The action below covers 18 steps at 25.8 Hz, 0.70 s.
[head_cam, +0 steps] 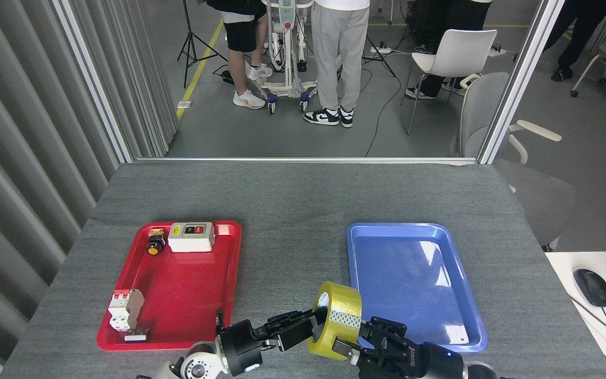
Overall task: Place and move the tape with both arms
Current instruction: 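Bring the right gripper to the tape roll and grasp it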
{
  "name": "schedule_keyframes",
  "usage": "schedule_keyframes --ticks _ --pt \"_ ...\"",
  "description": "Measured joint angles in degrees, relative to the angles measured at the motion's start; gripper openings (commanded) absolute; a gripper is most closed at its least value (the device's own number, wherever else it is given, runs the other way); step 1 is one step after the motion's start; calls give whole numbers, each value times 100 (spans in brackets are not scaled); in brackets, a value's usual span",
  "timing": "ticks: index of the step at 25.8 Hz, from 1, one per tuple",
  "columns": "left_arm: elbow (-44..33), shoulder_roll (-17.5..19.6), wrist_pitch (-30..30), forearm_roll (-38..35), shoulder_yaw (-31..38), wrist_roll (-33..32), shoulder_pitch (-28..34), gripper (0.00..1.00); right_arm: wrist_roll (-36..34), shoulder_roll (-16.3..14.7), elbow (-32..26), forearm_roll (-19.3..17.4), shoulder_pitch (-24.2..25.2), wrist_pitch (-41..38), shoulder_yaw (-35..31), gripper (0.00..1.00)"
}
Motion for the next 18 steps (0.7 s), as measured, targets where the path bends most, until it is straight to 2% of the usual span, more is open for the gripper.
schedule_keyframes --ticks 2,14,18 --pt "4 2 1 0 0 0 -5 0 1 -1 0 0 0 0 3 51" --pt "24 33 14 0 51 -13 -17 0 20 -15 2 0 46 -1 -11 50" --pt "29 32 11 1 79 -13 -28 0 -9 -15 2 -14 55 11 -24 43"
